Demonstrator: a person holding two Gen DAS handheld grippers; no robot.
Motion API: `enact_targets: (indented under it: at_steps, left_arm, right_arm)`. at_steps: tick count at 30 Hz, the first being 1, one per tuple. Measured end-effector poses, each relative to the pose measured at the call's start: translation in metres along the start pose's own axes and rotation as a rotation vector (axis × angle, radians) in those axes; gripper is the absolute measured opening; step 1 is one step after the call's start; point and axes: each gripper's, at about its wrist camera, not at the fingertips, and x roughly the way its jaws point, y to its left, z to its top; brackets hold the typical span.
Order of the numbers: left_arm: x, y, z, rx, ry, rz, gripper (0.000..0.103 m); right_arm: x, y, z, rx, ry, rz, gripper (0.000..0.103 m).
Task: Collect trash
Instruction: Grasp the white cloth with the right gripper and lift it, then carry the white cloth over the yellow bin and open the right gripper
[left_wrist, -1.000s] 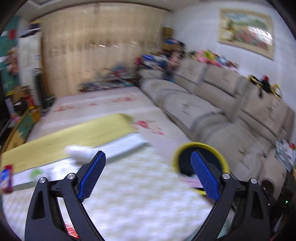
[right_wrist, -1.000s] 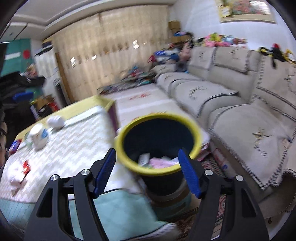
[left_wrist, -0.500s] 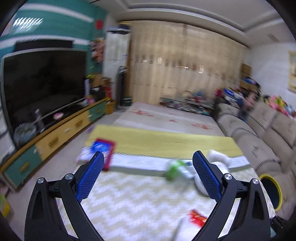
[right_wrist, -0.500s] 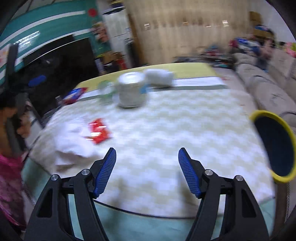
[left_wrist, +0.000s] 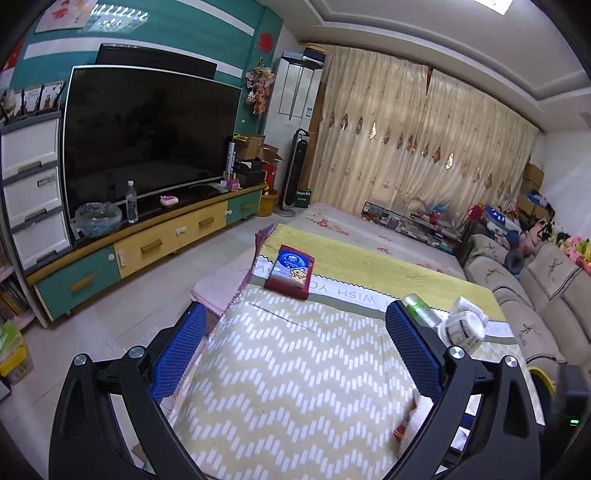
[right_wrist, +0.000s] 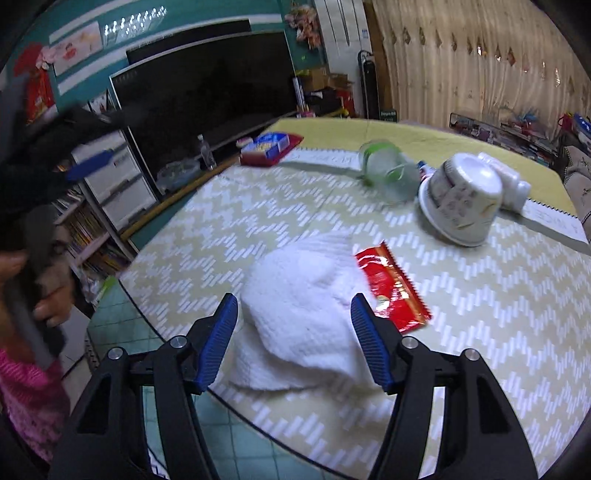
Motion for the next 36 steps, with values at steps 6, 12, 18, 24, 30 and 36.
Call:
enact_targets:
  at_steps: [6, 12, 18, 24, 30, 36]
  left_arm:
    - [-0.012, -0.019, -0.005, 0.025, 0.011, -0.026, 0.096]
    - [-0.014, -0.026, -0.009, 0.029, 0.024, -0.049, 0.096]
    - [-0.014, -0.031, -0.015, 0.033, 0.037, -0.067, 0.096]
    - [-0.023, -0.046, -0.019, 0.108, 0.004, -0.122, 0.096]
    - [-0.025, -0.072, -0.027, 0.216, 0.019, -0.156, 0.096]
    - [-0.021, -0.100, -0.041, 0.291, 0.059, -0.192, 0.096]
  right_arm:
    - [0.014, -0.002, -0.001, 0.004, 0.050, -0.003, 0.018]
    - [-0.033, -0.008, 0.003, 0.048, -0.050, 0.101, 0.013]
    - [-0.092, -0.024, 0.015, 0.095, -0.158, 0.163, 0.013]
    - [-0.128, -0.046, 0.015, 0.111, -0.207, 0.131, 0.013]
    - [-0.158, -0.083, 0.008, 0.161, -0.250, 0.031, 0.013]
    - [-0.184, -0.140, -0.015, 0.272, -0.288, -0.139, 0.013]
